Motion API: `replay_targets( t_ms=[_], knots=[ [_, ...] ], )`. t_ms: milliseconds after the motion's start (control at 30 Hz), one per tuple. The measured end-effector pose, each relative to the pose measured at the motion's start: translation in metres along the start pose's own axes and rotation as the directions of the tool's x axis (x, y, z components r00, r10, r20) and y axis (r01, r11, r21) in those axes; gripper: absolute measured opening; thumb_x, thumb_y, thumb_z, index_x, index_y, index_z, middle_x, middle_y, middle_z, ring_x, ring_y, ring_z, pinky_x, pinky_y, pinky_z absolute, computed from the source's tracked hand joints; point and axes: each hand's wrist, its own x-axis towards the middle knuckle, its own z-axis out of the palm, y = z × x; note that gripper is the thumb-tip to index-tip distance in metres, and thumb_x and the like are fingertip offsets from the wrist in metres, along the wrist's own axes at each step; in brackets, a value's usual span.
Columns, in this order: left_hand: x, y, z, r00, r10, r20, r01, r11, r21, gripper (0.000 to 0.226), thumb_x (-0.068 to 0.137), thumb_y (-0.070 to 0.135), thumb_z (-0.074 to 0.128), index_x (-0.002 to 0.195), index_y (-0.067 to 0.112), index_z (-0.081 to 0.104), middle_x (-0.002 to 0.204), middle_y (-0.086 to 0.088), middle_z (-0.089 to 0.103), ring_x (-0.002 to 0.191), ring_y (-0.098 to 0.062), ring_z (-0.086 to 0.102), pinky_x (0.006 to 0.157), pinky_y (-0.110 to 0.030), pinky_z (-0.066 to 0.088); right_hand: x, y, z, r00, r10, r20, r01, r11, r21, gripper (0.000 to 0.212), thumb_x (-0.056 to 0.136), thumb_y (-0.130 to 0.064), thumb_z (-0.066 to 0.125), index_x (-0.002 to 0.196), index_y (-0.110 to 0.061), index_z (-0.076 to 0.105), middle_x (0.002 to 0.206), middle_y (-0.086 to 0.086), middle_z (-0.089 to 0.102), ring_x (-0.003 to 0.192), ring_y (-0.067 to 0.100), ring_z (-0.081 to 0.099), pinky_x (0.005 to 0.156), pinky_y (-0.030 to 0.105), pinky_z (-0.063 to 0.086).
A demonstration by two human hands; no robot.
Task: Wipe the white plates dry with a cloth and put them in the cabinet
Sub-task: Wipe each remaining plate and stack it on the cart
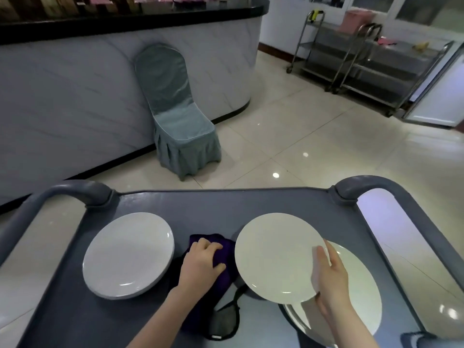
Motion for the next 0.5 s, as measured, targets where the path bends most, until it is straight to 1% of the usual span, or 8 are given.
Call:
replay_targets(
  t_ms=[33, 100, 167, 233, 300, 367, 433, 500],
  knots=[
    [0.002, -0.002, 0.004, 0.998, 0.046, 0.041, -0.051, 0.99, 0.134, 0.05, 0.079, 0.029, 0.078, 0.126, 0.018, 0.064, 0.118, -0.002, 0.058, 0.107, -0.022, 0.054, 0.087, -0.033, 0.047, 0.001, 0.001, 0.0, 1.0, 0.0, 0.006, 0.0, 1.0, -0.012, 0.025, 0.101, -0.024, 0.054, 0.119, -0.035, 0.067, 0.115, -0.01, 0.072, 0.106, 0.019, 0.069, 0.094, 0.043, 0.055],
    [0.004, -0.004, 0.009, 0.994, 0.087, 0.069, -0.104, 0.945, 0.31, 0.056, 0.06, 0.029, 0.09, 0.112, 0.019, 0.072, 0.106, -0.002, 0.063, 0.093, -0.024, 0.06, 0.073, -0.034, 0.052, 0.003, 0.002, 0.001, 1.0, -0.007, 0.019, 0.008, 1.0, -0.029, 0.027, 0.101, -0.023, 0.054, 0.121, -0.034, 0.068, 0.12, -0.007, 0.071, 0.111, 0.019, 0.068, 0.1, 0.045, 0.052],
    [0.005, -0.004, 0.01, 0.99, 0.135, 0.025, -0.135, 0.917, 0.375, 0.053, 0.041, 0.026, 0.098, 0.089, 0.02, 0.075, 0.085, 0.002, 0.065, 0.073, -0.021, 0.061, 0.058, -0.032, 0.052, 0.004, 0.003, 0.003, 1.0, -0.008, 0.028, 0.009, 0.999, -0.043, 0.027, 0.102, -0.022, 0.053, 0.121, -0.033, 0.068, 0.12, -0.009, 0.071, 0.113, 0.017, 0.066, 0.103, 0.044, 0.05],
    [0.007, -0.007, 0.009, 0.984, 0.173, -0.039, -0.146, 0.918, 0.369, 0.044, 0.042, 0.023, 0.099, 0.078, 0.022, 0.074, 0.075, 0.005, 0.063, 0.066, -0.02, 0.059, 0.055, -0.032, 0.05, 0.005, 0.003, 0.005, 1.0, -0.008, 0.031, 0.009, 0.998, -0.057, 0.026, 0.102, -0.022, 0.053, 0.116, -0.037, 0.069, 0.117, -0.013, 0.072, 0.111, 0.014, 0.066, 0.102, 0.042, 0.05],
    [0.009, -0.013, 0.002, 0.983, 0.142, -0.118, -0.107, 0.959, 0.262, 0.029, 0.059, 0.021, 0.094, 0.082, 0.024, 0.075, 0.077, 0.007, 0.063, 0.074, -0.021, 0.058, 0.065, -0.035, 0.048, 0.004, 0.002, 0.007, 0.999, -0.024, 0.04, 0.026, 0.997, -0.071, 0.03, 0.102, -0.022, 0.052, 0.103, -0.045, 0.072, 0.107, -0.021, 0.073, 0.103, 0.004, 0.068, 0.092, 0.036, 0.052],
    [0.011, -0.019, -0.011, 0.983, 0.022, -0.181, -0.006, 0.996, 0.09, 0.016, 0.082, 0.022, 0.079, 0.097, 0.026, 0.076, 0.087, 0.011, 0.06, 0.09, -0.019, 0.051, 0.082, -0.036, 0.041, 0.002, -0.002, 0.01, 0.998, -0.044, 0.053, 0.049, 0.995, -0.088, 0.037, 0.101, -0.022, 0.049, 0.098, -0.051, 0.073, 0.102, -0.026, 0.073, 0.092, -0.004, 0.069, 0.08, 0.029, 0.051],
    [0.01, -0.024, -0.03, 0.978, -0.065, -0.2, 0.046, 0.994, -0.099, 0.017, 0.092, 0.016, 0.068, 0.105, 0.024, 0.076, 0.091, 0.011, 0.058, 0.093, -0.017, 0.05, 0.088, -0.034, 0.04, -0.001, -0.004, 0.013, 0.996, -0.054, 0.074, 0.061, 0.994, -0.09, 0.038, 0.1, -0.023, 0.047, 0.102, -0.051, 0.072, 0.102, -0.024, 0.074, 0.089, -0.005, 0.07, 0.074, 0.026, 0.05],
    [0.006, -0.022, -0.053, 0.968, -0.144, -0.205, 0.07, 0.942, -0.328, 0.02, 0.094, 0.008, 0.063, 0.105, 0.021, 0.075, 0.095, 0.009, 0.063, 0.094, -0.015, 0.059, 0.087, -0.028, 0.045, -0.003, -0.004, 0.019, 0.993, -0.063, 0.098, 0.073, 0.992, -0.099, 0.036, 0.099, -0.024, 0.046, 0.105, -0.049, 0.072, 0.103, -0.022, 0.074, 0.089, -0.003, 0.07, 0.074, 0.027, 0.05]
  ],
)
